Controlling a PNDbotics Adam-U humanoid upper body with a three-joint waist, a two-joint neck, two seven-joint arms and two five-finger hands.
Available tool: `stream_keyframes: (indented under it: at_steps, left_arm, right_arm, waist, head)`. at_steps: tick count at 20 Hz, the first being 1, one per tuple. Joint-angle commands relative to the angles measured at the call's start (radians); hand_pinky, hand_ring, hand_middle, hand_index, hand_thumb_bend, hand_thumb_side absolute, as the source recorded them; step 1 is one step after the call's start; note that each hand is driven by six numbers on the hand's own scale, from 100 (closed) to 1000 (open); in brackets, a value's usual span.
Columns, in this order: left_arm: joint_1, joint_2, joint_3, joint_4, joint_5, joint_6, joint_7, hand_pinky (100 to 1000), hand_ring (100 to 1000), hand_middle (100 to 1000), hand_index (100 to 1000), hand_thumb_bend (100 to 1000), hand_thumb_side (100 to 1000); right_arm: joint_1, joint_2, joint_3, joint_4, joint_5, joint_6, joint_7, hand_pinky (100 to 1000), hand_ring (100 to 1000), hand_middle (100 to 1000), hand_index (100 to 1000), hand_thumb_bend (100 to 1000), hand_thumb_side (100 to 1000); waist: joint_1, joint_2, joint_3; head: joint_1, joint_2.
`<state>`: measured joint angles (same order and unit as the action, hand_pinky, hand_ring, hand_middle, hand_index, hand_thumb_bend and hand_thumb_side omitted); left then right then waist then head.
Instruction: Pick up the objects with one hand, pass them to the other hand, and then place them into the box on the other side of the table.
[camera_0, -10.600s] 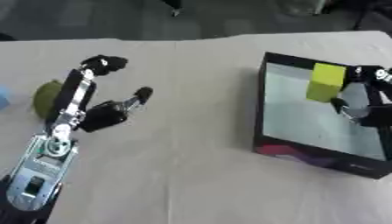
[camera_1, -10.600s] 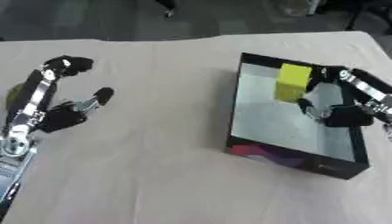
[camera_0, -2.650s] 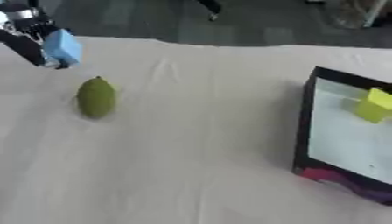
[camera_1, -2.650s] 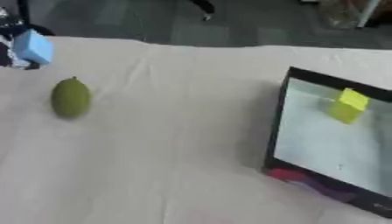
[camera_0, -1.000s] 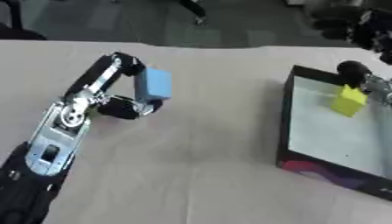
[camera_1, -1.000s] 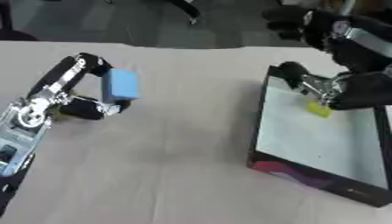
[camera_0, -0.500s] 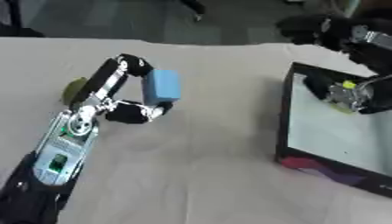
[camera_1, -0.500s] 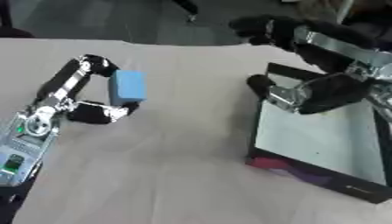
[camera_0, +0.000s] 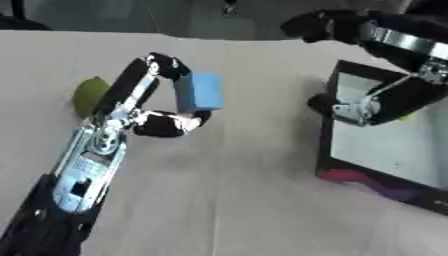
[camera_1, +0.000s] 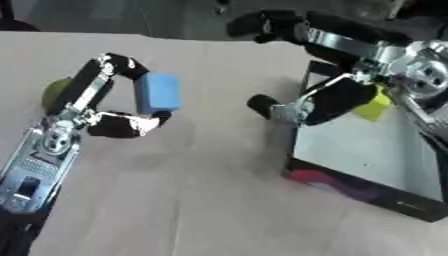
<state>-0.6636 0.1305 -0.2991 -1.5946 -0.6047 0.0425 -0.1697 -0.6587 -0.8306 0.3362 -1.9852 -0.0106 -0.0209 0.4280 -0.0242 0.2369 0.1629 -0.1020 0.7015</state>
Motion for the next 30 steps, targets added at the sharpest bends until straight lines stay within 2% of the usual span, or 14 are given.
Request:
stream_keyframes:
  at_steps: [1, 9, 15, 19, 20, 21, 28, 30]
  left_arm:
    - [-0.027, -0.024, -0.011, -0.020, -0.009, -0.009, 0.007, 741, 590, 416, 507, 100, 142]
    - [-0.039, -0.072, -0.029, -0.016, -0.012, -0.022, 0.029, 732, 572, 398, 497, 100, 183]
    - [-0.045, -0.089, -0.048, -0.017, 0.008, -0.041, 0.040, 730, 555, 377, 481, 100, 219]
    - [-0.050, -0.101, -0.061, -0.015, 0.023, -0.053, 0.041, 729, 550, 373, 478, 100, 226]
    - [-0.052, -0.105, -0.063, -0.015, 0.024, -0.056, 0.042, 729, 549, 373, 478, 100, 227]
    - [-0.054, -0.109, -0.065, -0.015, 0.025, -0.058, 0.043, 729, 548, 372, 478, 100, 233]
    - [-0.068, -0.129, -0.072, -0.018, 0.016, -0.067, 0.058, 726, 542, 367, 474, 100, 251]
    - [-0.070, -0.134, -0.074, -0.020, 0.015, -0.071, 0.067, 726, 540, 366, 473, 100, 246]
  right_arm:
    - [-0.022, -0.007, 0.001, -0.015, 0.034, 0.019, 0.000, 949, 1000, 947, 932, 256, 278]
    - [-0.042, -0.011, 0.012, -0.015, 0.082, 0.022, -0.017, 934, 1000, 905, 890, 286, 233]
    - [-0.047, -0.015, 0.014, -0.015, 0.101, 0.004, -0.045, 925, 1000, 878, 862, 307, 200]
    - [-0.047, -0.011, 0.016, -0.015, 0.112, 0.010, -0.050, 925, 1000, 878, 864, 300, 215]
    - [-0.047, -0.010, 0.017, -0.015, 0.114, 0.013, -0.048, 925, 1000, 879, 866, 261, 192]
    - [-0.048, -0.008, 0.018, -0.015, 0.116, 0.017, -0.046, 926, 1000, 881, 869, 294, 220]
    - [-0.058, 0.000, 0.018, -0.015, 0.127, 0.037, -0.031, 927, 1000, 888, 881, 277, 220]
    - [-0.060, 0.003, 0.018, -0.012, 0.131, 0.040, -0.027, 929, 1000, 892, 890, 291, 245]
  waist:
    - [-0.007, -0.034, 0.009]
    - [-0.011, -0.025, 0.042]
    - [-0.011, -0.020, 0.048]
    - [-0.013, -0.015, 0.053]
    - [-0.013, -0.013, 0.055]
    - [-0.013, -0.011, 0.058]
    - [-0.019, 0.003, 0.090]
    - [-0.020, 0.007, 0.095]
  head:
    - [-0.020, 0.001]
    - [-0.072, -0.013]
    - [-0.090, -0.018]
    - [-0.096, -0.021]
    - [-0.096, -0.021]
    - [-0.097, -0.022]
    - [-0.119, -0.034]
    - [-0.124, -0.035]
